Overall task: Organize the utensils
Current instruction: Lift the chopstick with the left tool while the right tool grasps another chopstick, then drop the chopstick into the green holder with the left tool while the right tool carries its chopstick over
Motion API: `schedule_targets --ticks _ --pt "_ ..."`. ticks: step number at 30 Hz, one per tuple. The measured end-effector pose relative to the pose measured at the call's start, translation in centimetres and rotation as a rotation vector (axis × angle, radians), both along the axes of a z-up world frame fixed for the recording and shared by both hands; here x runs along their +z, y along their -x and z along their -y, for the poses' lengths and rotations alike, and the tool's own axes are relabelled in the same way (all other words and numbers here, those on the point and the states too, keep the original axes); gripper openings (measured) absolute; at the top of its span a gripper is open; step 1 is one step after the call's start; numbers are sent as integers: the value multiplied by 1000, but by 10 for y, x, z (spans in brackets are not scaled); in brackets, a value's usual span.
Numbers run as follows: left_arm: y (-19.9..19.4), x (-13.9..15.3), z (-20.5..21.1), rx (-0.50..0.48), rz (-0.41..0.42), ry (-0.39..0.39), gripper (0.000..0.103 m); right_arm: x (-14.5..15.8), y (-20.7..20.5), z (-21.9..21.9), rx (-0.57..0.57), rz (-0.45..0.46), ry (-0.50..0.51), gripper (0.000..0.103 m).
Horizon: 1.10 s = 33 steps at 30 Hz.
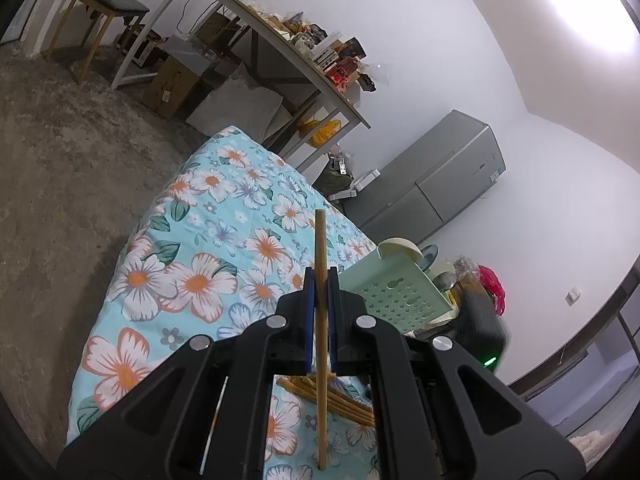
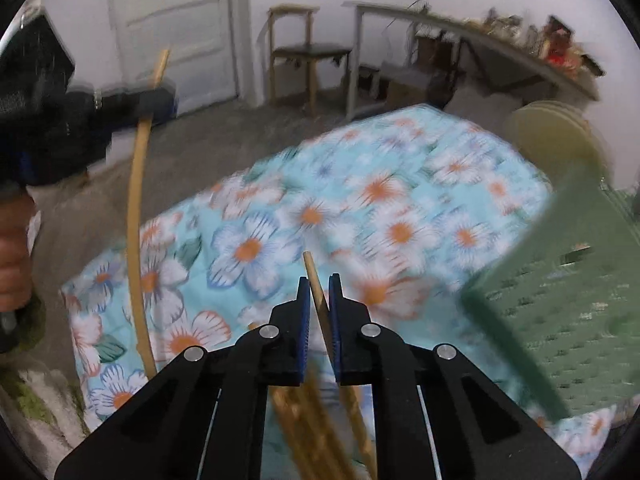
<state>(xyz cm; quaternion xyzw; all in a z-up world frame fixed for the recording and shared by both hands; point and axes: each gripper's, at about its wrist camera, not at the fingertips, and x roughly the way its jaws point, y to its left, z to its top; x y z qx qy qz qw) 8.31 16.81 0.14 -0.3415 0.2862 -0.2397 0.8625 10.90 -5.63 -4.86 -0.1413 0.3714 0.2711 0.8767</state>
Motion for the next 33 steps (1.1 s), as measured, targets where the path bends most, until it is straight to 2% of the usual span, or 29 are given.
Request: schedule_targets --ticks 7,10,15,23,33 --pt "5 12 13 -9 35 -19 4 71 35 71 -179 160 -176 6" --pt "9 19 20 -17 55 -24 4 89 59 101 -258 207 -262 6" --pt "16 35 35 -39 95 -46 4 101 94 137 -364 270 -349 6" --pt "27 82 70 -98 231 -62 4 110 135 178 -480 360 -496 6" --pt "12 165 125 -162 482 -24 4 118 157 204 -495 428 -597 6"
